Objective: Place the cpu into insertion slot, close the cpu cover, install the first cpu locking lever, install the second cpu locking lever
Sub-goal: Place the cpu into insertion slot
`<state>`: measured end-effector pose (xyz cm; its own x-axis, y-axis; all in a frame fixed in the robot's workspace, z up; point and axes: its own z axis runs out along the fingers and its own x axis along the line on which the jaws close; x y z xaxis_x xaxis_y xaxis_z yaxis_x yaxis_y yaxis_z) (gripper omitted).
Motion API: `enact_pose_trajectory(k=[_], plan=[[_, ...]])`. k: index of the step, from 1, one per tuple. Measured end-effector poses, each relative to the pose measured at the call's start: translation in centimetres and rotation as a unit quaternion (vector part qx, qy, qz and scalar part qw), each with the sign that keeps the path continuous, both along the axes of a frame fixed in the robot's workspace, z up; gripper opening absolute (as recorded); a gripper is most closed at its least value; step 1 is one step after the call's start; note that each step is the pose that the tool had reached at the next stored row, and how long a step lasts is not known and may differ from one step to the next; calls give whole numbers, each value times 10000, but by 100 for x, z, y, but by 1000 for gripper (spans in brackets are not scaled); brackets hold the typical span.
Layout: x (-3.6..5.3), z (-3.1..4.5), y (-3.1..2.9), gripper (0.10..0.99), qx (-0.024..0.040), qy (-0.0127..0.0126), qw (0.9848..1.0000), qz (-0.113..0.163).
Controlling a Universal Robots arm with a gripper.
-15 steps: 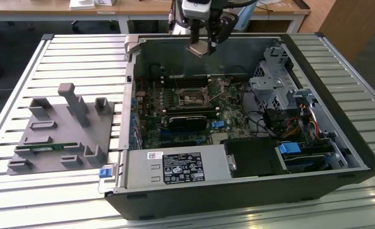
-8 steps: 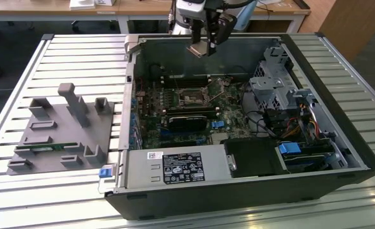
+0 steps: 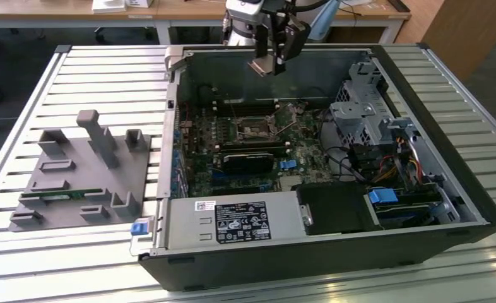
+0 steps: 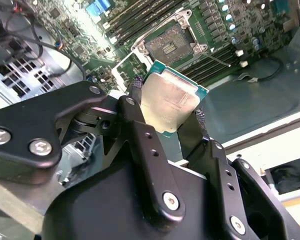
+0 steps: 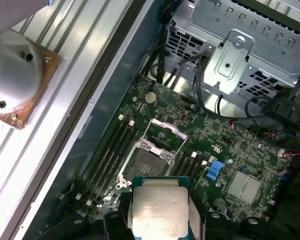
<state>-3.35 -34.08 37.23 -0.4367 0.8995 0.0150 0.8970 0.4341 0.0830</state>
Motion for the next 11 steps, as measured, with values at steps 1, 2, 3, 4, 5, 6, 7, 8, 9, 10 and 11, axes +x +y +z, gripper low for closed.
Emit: enact_pose_trajectory(k=[1, 2, 3, 4, 5, 6, 7, 8, 9, 10, 11], plan=[[0, -1, 0, 533, -1, 0, 10000, -68], [0, -1, 0, 533, -2, 0, 9999, -133], [0, -2, 0, 533, -3, 0, 9998, -196], [0, -2, 0, 533, -4, 0, 9997, -259], [0, -3, 0, 533, -5, 0, 9995, -322], [0, -4, 0, 533, -7, 0, 9992, -391], [0, -5, 0, 533, -8, 0, 9990, -454], [0, -5, 0, 533, -9, 0, 9987, -517], [0, -5, 0, 533, -10, 0, 9983, -578], [0, -6, 0, 533, -10, 0, 9980, -638], [0, -7, 0, 533, -11, 0, 9976, -699]])
